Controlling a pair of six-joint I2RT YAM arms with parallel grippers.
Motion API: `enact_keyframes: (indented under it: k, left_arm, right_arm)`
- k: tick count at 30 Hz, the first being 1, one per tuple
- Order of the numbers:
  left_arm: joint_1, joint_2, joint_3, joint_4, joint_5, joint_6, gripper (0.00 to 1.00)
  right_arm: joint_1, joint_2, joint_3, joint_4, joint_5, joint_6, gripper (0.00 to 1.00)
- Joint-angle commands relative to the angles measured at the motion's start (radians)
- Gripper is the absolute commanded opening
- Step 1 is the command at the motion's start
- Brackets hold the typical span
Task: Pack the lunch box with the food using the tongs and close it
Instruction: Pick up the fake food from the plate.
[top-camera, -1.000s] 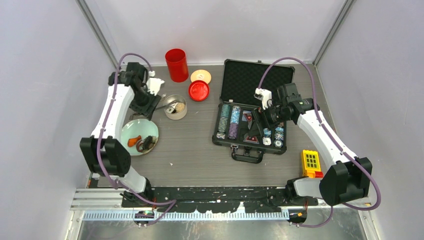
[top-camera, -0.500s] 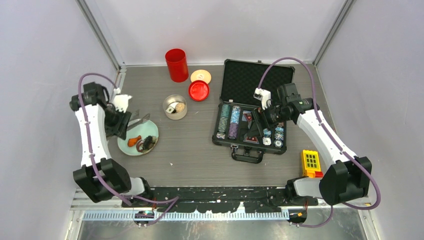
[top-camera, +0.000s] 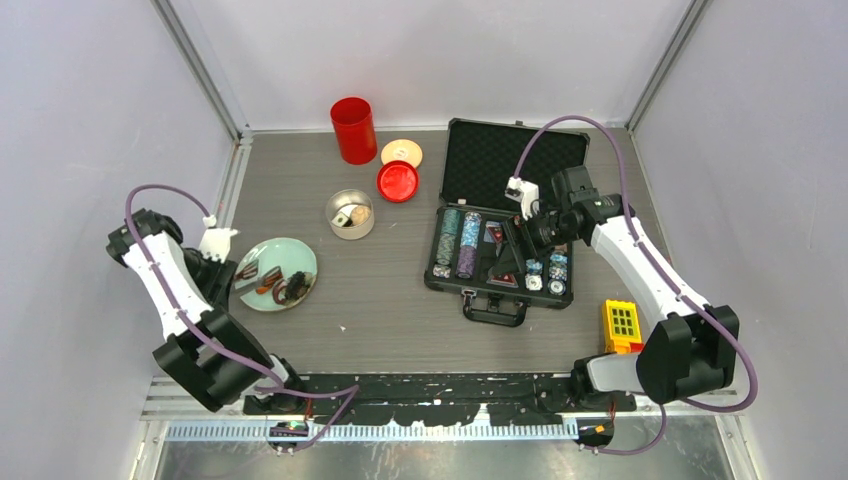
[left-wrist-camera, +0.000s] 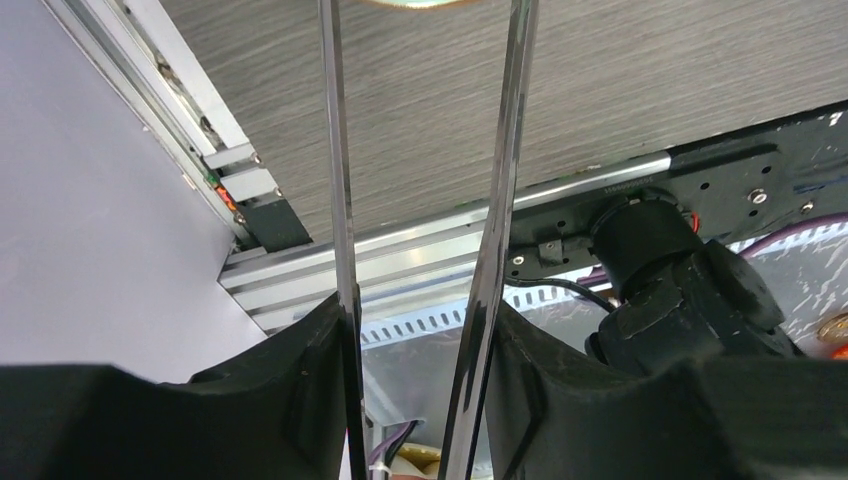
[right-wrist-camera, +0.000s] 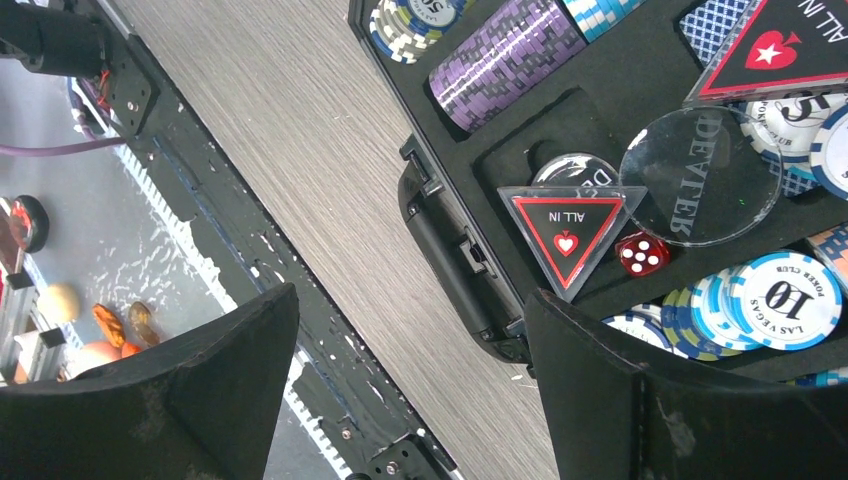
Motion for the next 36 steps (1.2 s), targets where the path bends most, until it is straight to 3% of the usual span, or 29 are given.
enact_keyframes:
  k: [1, 21, 36]
  left_arm:
    - [0.056, 0.002, -0.019, 0.012, 0.005, 0.084, 0.47]
    - [0.068, 0.058, -0.093, 0.195, -0.050, 0.069, 0.43]
    - [0.035, 0.095, -0.063, 0.198, 0.003, 0.001, 0.37]
  right_arm:
    - [-0.004, 0.008, 0.034, 0.007, -0.034, -0.014, 0.88]
    - [-0.005, 0.014, 0.036, 0.006, -0.043, -0.005, 0.87]
    - [-0.003, 0.014, 0.037, 0.005, -0.034, -0.003, 0.88]
